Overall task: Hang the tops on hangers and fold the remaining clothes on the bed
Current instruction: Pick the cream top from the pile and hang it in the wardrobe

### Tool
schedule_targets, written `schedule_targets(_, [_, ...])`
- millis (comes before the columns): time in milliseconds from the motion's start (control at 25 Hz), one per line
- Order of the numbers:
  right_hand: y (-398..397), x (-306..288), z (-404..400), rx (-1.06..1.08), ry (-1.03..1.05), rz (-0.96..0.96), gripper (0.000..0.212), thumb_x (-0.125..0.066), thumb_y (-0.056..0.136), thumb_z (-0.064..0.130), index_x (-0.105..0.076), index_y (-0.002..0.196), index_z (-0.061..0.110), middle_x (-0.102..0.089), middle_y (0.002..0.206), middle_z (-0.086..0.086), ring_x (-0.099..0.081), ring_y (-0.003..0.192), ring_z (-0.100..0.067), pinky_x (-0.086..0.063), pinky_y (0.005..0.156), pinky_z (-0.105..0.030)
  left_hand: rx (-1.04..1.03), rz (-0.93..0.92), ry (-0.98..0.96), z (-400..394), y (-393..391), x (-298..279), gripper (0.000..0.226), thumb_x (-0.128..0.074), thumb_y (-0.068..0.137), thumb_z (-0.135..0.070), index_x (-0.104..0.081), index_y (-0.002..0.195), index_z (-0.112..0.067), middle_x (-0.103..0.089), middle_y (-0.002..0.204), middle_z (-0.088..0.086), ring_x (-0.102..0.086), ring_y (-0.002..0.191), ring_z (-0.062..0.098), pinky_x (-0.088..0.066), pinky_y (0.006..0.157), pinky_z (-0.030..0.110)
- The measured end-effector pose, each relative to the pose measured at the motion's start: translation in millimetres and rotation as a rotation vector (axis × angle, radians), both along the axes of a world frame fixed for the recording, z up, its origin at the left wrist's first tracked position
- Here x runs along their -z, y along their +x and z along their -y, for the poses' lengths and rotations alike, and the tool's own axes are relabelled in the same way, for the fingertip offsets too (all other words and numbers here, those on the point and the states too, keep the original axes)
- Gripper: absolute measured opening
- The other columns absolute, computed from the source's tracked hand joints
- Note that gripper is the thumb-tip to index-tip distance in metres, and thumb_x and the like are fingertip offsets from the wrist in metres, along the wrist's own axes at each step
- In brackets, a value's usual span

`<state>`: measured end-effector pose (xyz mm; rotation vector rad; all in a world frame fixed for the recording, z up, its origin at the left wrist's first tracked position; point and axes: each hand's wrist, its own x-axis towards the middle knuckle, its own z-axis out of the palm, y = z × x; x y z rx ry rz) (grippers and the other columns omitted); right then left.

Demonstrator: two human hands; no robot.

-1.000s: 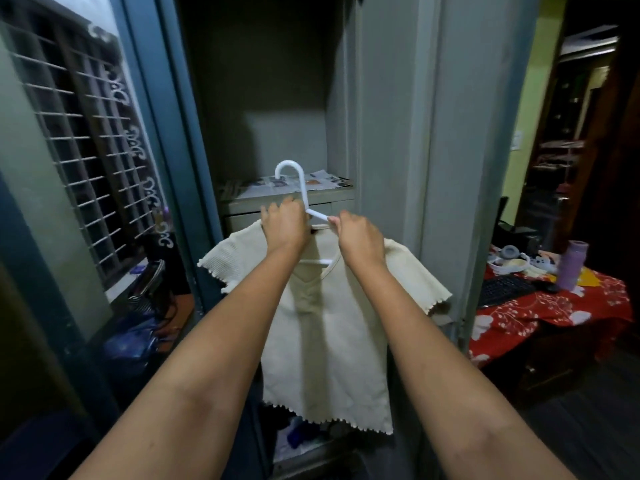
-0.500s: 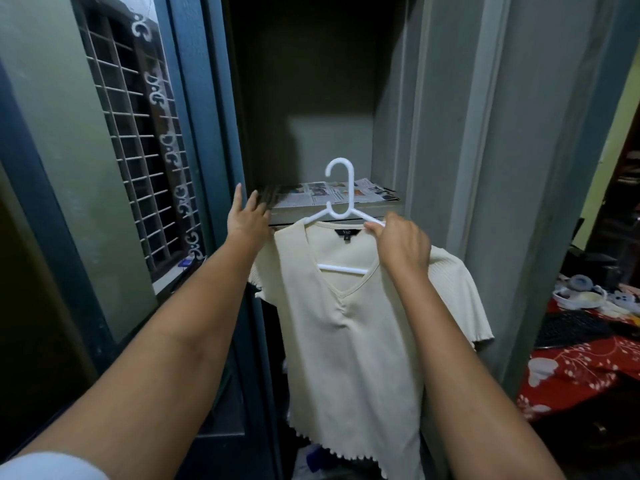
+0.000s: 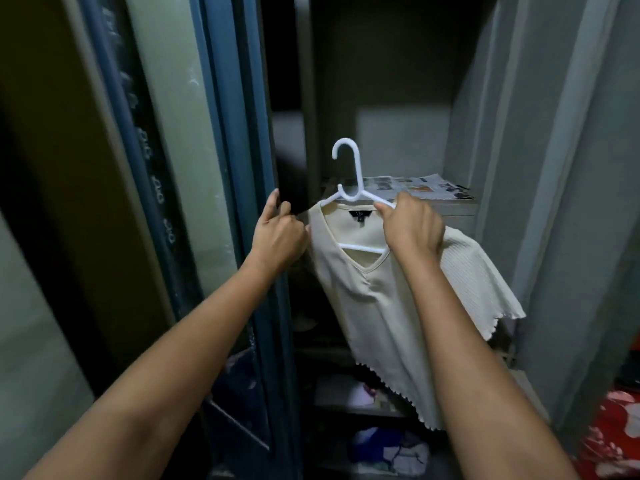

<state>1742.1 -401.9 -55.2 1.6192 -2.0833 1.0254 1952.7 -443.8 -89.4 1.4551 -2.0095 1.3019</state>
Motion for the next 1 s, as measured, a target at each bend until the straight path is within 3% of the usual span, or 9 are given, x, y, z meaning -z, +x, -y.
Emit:
schedule_targets(120, [50.8, -4.6, 2.1, -0.143, -0.01, -0.04, 0.041, -0.047, 0.095, 0.049, -0.059, 0.103, 0.01, -0.067, 0.106, -0.013, -0.062, 0.098, -0.033, -0.033, 0.065, -0.032, 0.015, -0.157, -0.169, -44.6, 30.9, 3.7, 0.023, -0.059, 0.085, -0.032, -0.069, 0.07, -0.018, -0.065, 0.069, 0.0, -0.06, 0.077, 0.021, -0.022, 0.113, 0.039])
schedule_targets(160, [68.7, -6.1, 0.9, -0.186, -0.016, -0.043, 0.041, -0.048, 0.095, 0.048, -0.06, 0.103, 0.01, -0.067, 0.107, -0.014, -0.062, 0.1, -0.033, -0.033, 0.066, -0.032, -0.016, -0.179, -0.255, -58.1, 46.0, 3.1, 0.016, -0.056, 0.086, -0.031, -0.068, 0.084, -0.02, -0.067, 0.086, 0.001, -0.06, 0.086, 0.021, -0.025, 0.111, 0.04])
schedule_targets(200, [84.9, -7.6, -1.1, -0.224, -0.02, -0.037, 0.042, -0.048, 0.095, 0.048, -0.06, 0.105, 0.009, -0.067, 0.108, -0.014, -0.061, 0.101, -0.034, -0.033, 0.066, -0.033, -0.072, -0.203, -0.33, -69.4, 63.0, 2.7, 0.026, -0.052, 0.088, -0.03, -0.066, 0.106, -0.02, -0.062, 0.113, 0.001, -0.057, 0.105, 0.021, -0.025, 0.112, 0.042])
schedule_targets(240, [103.0, -8.4, -3.9, -0.265, -0.022, -0.023, 0.042, -0.048, 0.095, 0.048, -0.06, 0.106, 0.009, -0.066, 0.109, -0.015, -0.061, 0.102, -0.035, -0.034, 0.067, -0.033, -0.15, -0.224, -0.383, -82.5, 82.9, 1.1, 0.043, -0.048, 0.089, -0.027, -0.054, 0.13, -0.018, -0.046, 0.138, 0.003, -0.045, 0.126, 0.023, -0.021, 0.115, 0.043])
schedule_targets(320, [133.3, -8.2, -8.7, -0.324, -0.022, 0.008, 0.042, -0.048, 0.095, 0.047, -0.06, 0.107, 0.008, -0.066, 0.109, -0.016, -0.061, 0.102, -0.036, -0.036, 0.068, -0.034, -0.236, -0.352, -0.456, -102.7, 116.5, -5.7, 0.07, -0.049, 0.086, -0.011, -0.021, 0.151, -0.011, -0.013, 0.156, 0.012, -0.016, 0.143, 0.033, -0.015, 0.119, 0.046])
schedule_targets(440, [171.2, -5.9, -17.3, -0.402, -0.026, 0.038, 0.043, -0.046, 0.096, 0.048, -0.059, 0.108, 0.008, -0.066, 0.108, -0.017, -0.061, 0.1, -0.036, -0.038, 0.069, -0.035, -0.358, -0.614, -0.404, -131.9, 164.4, -14.3, 0.091, -0.039, 0.077, 0.021, 0.003, 0.152, -0.009, 0.002, 0.156, 0.027, -0.001, 0.144, 0.044, -0.031, 0.113, 0.043])
schedule_targets(640, [213.2, -4.4, -34.6, -0.456, -0.052, 0.047, 0.042, -0.045, 0.097, 0.046, -0.059, 0.107, 0.008, -0.065, 0.106, -0.015, -0.062, 0.098, -0.034, -0.034, 0.066, -0.034, -0.485, -0.868, -0.249, -162.9, 244.6, -24.5, 0.097, -0.033, 0.075, 0.031, 0.015, 0.15, -0.009, 0.019, 0.157, 0.016, 0.008, 0.145, 0.041, -0.047, 0.098, 0.039])
schedule_targets(1000, [243.3, -11.8, -57.6, -0.443, -0.002, 0.068, 0.042, -0.047, 0.096, 0.048, -0.059, 0.104, 0.009, -0.066, 0.103, -0.013, -0.062, 0.094, -0.033, -0.035, 0.063, -0.03, -0.46, -1.014, -0.196, -173.3, 326.2, -36.6, 0.097, -0.036, 0.077, 0.032, 0.017, 0.148, -0.006, 0.023, 0.158, 0.002, 0.006, 0.146, 0.037, -0.038, 0.105, 0.039])
